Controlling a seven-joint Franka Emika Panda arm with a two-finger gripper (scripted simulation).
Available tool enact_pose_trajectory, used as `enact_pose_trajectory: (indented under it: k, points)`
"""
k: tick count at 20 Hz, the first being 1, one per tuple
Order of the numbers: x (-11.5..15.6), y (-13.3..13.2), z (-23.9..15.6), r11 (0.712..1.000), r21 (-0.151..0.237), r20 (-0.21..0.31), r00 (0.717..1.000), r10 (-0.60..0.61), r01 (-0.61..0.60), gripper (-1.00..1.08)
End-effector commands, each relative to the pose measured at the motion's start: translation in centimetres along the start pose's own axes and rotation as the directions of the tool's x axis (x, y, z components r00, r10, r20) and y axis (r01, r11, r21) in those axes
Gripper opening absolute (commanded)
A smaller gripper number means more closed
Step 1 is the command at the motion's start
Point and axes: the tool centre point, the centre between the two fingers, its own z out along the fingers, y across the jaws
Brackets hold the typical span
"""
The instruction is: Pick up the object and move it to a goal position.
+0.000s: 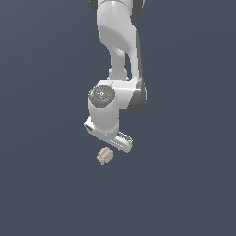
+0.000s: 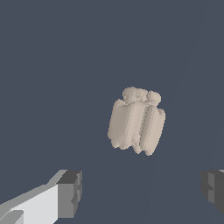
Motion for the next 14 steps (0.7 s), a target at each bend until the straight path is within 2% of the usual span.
enact_pose_trajectory:
  k: [1, 7, 14]
  points:
    - [1.1, 0.3, 0.6, 0.998, -0.001, -0.006, 0.998, 0.067, -0.067, 1.0]
    - [2.8, 0.8, 1.7, 0.985, -0.002, -0.016, 0.985, 0.174, -0.174, 1.0]
    - [3.6, 1.0, 2.2, 0.975, -0.002, -0.021, 0.974, 0.224, -0.224, 1.0]
